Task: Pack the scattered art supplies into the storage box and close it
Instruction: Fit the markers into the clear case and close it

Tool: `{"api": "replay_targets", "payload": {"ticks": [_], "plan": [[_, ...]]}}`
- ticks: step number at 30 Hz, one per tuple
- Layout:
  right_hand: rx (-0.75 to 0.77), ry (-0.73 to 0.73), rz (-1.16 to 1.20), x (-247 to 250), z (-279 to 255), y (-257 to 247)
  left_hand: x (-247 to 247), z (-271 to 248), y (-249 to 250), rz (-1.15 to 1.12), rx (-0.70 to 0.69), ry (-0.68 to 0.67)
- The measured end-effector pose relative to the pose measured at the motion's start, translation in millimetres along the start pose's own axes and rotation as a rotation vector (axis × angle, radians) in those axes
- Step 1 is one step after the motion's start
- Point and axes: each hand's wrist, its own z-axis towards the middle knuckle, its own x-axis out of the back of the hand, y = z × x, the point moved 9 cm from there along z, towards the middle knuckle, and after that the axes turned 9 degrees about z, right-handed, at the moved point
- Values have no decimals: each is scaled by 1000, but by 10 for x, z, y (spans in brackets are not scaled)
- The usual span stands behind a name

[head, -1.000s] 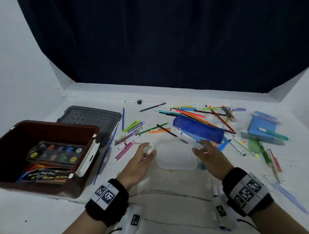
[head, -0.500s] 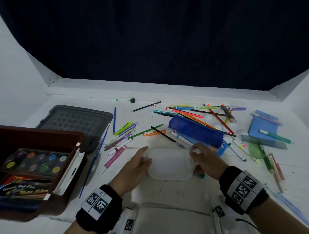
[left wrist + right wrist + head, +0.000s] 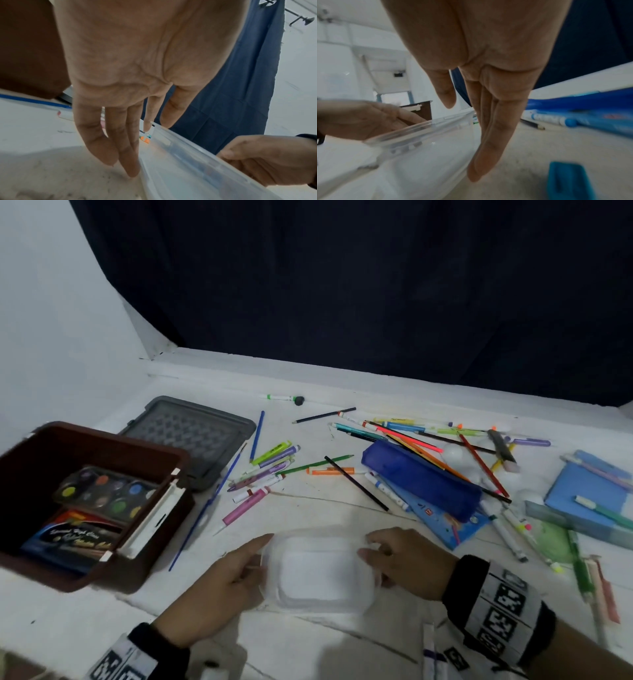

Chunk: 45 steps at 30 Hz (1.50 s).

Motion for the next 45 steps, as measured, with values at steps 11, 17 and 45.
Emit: {"api": "replay_targets", "payload": {"ticks": [11, 17, 45], "plan": [[348, 66, -433, 432, 762, -737, 684, 560, 150, 533, -77, 379], [400, 33, -730, 233, 1280, -765, 612, 947, 79, 721, 69, 305], [543, 426, 281, 820, -76, -903, 913, 63, 941, -61, -265, 462]]}}
